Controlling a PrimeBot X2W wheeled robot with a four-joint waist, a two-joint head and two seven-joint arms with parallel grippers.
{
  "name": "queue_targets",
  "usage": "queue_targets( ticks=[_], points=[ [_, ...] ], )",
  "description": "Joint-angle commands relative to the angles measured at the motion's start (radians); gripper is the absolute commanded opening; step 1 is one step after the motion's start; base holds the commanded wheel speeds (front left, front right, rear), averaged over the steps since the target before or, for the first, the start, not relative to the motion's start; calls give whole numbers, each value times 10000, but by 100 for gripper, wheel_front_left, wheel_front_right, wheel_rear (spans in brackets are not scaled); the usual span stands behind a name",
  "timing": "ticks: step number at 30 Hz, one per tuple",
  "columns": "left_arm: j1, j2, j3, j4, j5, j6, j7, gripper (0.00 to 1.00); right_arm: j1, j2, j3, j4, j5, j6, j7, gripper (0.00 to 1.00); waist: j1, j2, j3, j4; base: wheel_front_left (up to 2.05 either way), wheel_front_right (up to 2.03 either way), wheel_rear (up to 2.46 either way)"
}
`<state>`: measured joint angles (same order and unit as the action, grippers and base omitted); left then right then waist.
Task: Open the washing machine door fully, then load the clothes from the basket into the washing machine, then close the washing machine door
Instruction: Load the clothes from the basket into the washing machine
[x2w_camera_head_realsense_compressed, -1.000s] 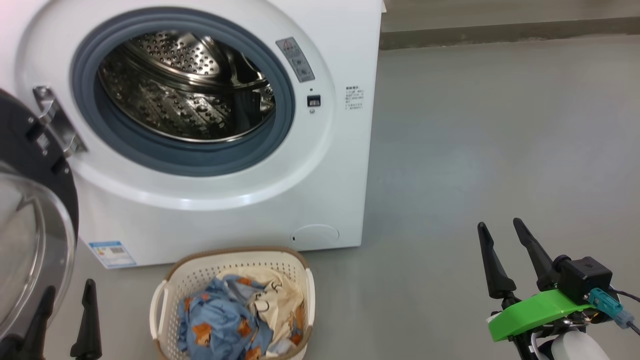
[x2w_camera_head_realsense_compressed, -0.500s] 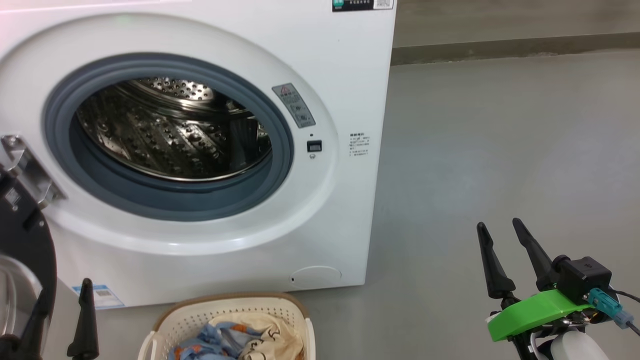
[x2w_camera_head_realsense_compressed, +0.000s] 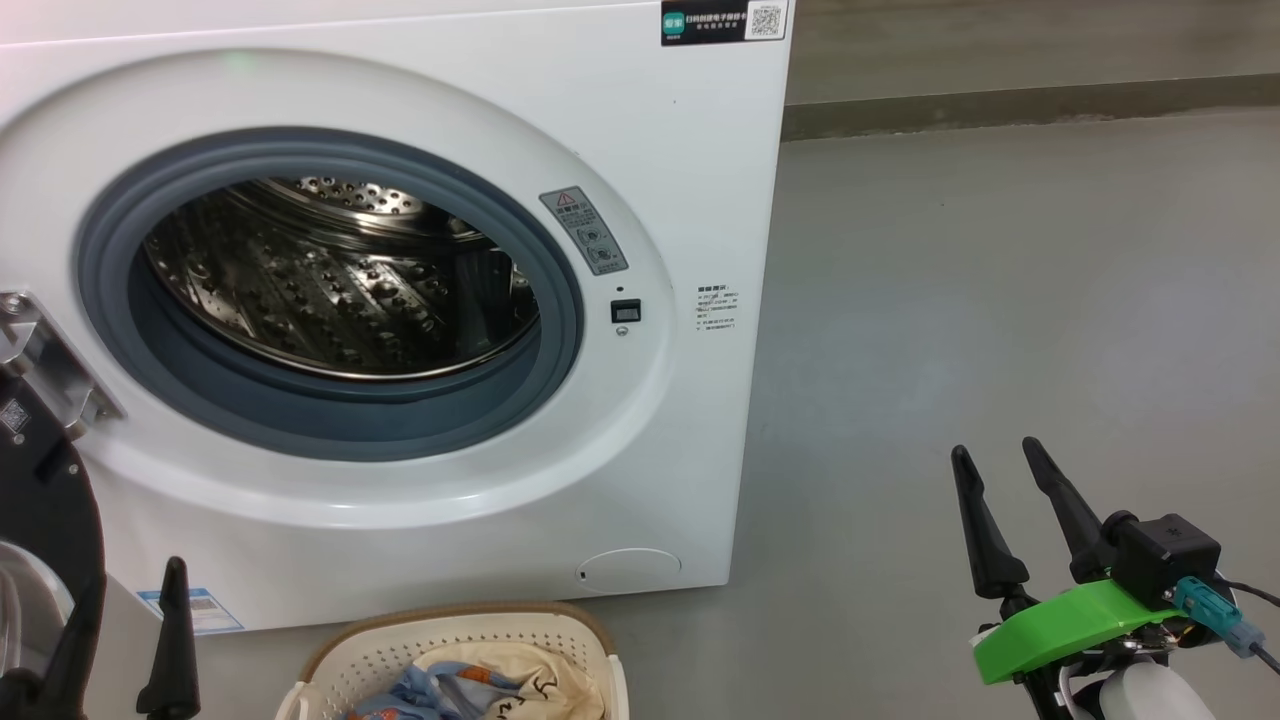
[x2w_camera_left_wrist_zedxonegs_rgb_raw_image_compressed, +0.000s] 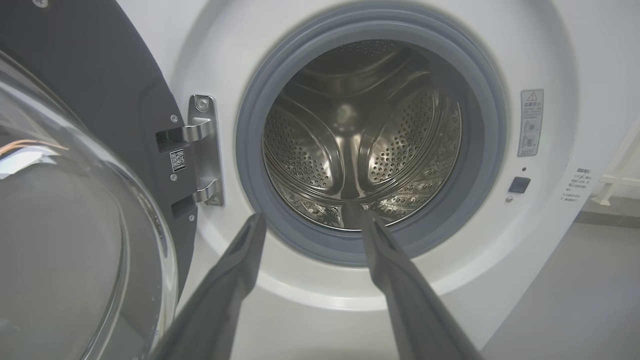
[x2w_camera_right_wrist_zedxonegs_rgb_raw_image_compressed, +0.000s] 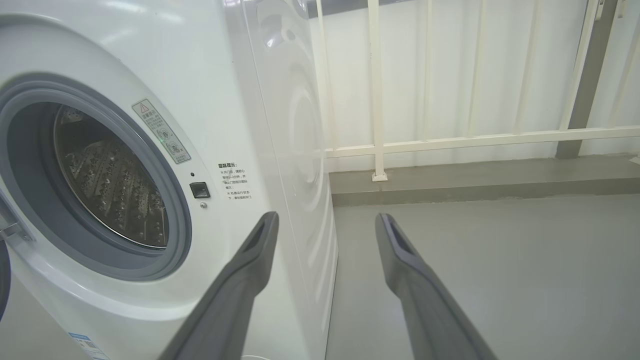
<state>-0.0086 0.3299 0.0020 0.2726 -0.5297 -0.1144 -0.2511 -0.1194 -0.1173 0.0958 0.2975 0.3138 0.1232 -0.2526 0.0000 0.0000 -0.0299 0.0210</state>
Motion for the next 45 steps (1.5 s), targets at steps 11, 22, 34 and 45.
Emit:
queue_targets(
  ticks=[11, 22, 34, 45],
  points=[
    [-324, 227, 367, -63, 32, -9, -107, 100, -230, -109, 280, -210, -42, 75, -92, 100, 0, 0, -33, 5, 0, 0, 0],
    [-300, 160, 352, -96, 80, 12, -107, 100, -243, -144, 288, -177, -29, 75, -92, 100, 0, 0, -46, -5, 0, 0, 0],
    [-296, 123, 363, -151, 129, 12, -107, 100, -233, -146, 302, -174, -27, 75, -92, 100, 0, 0, -14, -5, 0, 0, 0],
    [-307, 7, 102, 28, 233, 16, -106, 100, -213, -70, 357, -100, -71, 75, -92, 100, 0, 0, 213, -63, 0, 0, 0]
  ],
)
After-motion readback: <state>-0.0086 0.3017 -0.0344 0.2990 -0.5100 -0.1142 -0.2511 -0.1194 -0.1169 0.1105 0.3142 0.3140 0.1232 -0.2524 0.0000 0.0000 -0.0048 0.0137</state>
